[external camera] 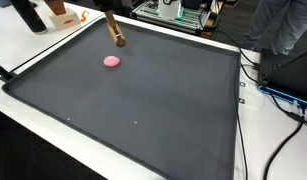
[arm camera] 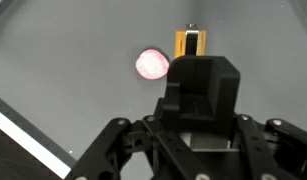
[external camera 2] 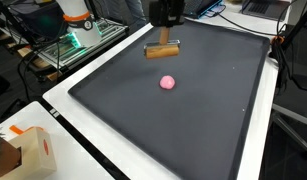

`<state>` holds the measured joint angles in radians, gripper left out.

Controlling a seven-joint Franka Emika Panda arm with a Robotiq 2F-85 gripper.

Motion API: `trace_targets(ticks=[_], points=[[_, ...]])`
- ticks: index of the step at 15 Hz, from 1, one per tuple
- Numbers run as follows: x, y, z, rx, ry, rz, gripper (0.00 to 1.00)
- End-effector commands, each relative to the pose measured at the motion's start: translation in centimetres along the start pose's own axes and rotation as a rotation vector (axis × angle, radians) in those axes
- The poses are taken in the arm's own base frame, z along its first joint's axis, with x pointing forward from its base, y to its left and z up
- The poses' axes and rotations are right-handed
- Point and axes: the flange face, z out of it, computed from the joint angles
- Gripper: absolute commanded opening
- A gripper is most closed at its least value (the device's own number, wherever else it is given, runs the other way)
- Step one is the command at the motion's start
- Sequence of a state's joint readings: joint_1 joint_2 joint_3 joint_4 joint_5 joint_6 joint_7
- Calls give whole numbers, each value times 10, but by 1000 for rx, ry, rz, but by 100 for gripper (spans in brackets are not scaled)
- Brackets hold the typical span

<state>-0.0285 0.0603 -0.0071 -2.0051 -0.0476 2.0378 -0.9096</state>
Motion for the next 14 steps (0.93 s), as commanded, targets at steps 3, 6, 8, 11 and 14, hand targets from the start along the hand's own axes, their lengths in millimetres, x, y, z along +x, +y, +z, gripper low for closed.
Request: trace_targets(ticks=[3,6,8,11,14], points=[[-17,-3,36,39,10,-88,24],[-18,-7,54,48,12,-126,24],[-18,-9,66,49,14,-146,24],[-16,-11,83,48,21,-168,24],[-11,-10,95,37,31,-181,24]])
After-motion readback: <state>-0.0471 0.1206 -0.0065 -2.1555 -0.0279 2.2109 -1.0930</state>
